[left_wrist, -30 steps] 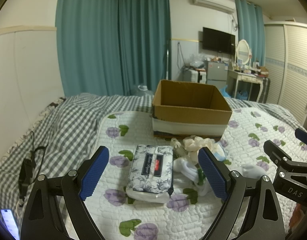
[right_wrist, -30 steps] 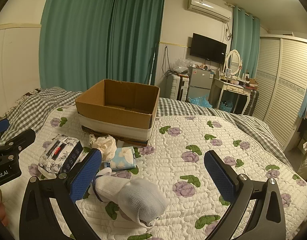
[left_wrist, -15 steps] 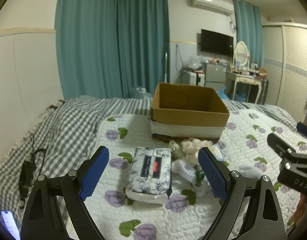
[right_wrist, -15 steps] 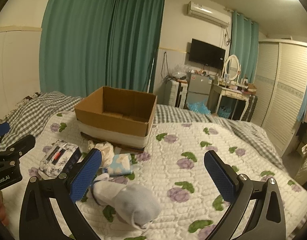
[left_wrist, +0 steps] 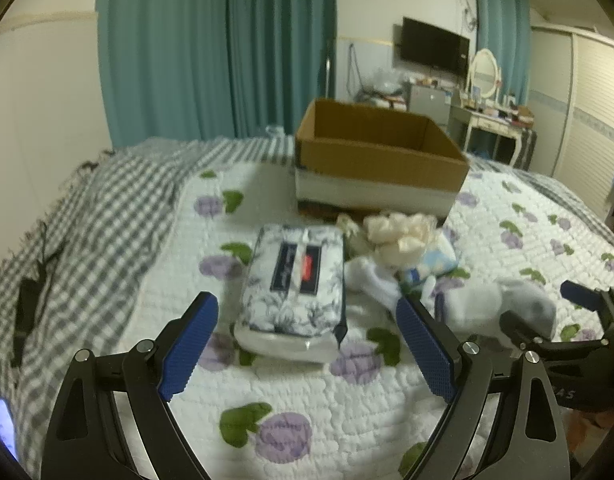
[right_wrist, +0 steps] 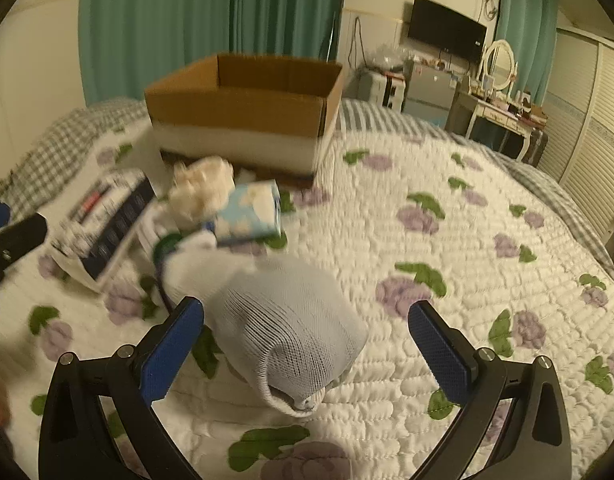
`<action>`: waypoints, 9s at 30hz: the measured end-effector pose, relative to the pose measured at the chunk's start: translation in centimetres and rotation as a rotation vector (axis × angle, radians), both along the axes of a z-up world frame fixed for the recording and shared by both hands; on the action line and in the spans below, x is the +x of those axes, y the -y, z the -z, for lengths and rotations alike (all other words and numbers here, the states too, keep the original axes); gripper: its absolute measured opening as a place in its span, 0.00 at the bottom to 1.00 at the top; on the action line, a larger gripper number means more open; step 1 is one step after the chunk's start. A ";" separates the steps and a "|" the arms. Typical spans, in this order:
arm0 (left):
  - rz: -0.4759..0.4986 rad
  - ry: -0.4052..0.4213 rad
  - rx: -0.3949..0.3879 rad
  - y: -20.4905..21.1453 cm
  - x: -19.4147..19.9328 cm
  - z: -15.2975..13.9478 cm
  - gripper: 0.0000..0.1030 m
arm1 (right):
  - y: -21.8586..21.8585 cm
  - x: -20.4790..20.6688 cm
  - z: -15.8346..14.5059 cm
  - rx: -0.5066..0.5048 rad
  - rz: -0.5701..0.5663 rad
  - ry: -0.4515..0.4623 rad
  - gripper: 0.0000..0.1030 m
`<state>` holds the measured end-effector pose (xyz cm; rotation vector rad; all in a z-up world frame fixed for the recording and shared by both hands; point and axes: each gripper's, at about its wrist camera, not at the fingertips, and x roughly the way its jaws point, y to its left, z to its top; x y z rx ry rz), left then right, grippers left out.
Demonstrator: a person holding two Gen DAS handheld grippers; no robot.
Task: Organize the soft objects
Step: 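Grasp the white knit sock with the right tool while the left tool grasps the floral tissue pack, then carry both held items into the cardboard box and open both tools, then move both tools back toward the remaining items on the bed, then grasp the white socks with the green band with the right tool, then grasp the loose white sock with the left tool, then carry both socks into the cardboard box and open both tools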
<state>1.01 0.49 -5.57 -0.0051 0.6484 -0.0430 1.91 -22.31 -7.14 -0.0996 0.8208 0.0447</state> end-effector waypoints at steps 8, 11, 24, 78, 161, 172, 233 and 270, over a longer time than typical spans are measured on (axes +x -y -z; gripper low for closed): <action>-0.024 -0.077 0.007 -0.7 1.6 1.6 0.89 | 0.5 1.0 1.2 0.089 -0.042 -0.064 0.76; -0.041 -0.102 0.010 -1.0 2.2 2.4 0.89 | 0.6 1.0 0.8 0.123 -0.058 -0.075 0.67; -0.012 -0.179 -0.007 -1.0 4.7 4.3 0.89 | 2.5 1.6 -3.2 0.187 -0.033 0.042 0.64; 0.110 0.031 0.180 6.9 23.9 -5.5 0.78 | 0.4 26.9 -9.0 0.175 -0.111 0.148 0.79; 0.044 -0.095 0.093 5.5 4.6 2.5 0.80 | -0.4 5.1 -3.7 0.253 -0.294 -0.030 0.48; 0.070 -0.052 0.000 4.2 3.7 1.8 0.80 | -3.0 3.6 -4.0 0.255 -0.411 -0.066 0.48; 0.297 0.007 -0.005 6.2 2.9 2.2 0.22 | -0.6 2.6 -5.4 0.313 -0.500 -0.205 0.48; 0.142 0.086 0.113 6.0 19.2 -8.9 0.27 | -1.5 21.0 -11.5 0.086 -0.185 0.131 0.51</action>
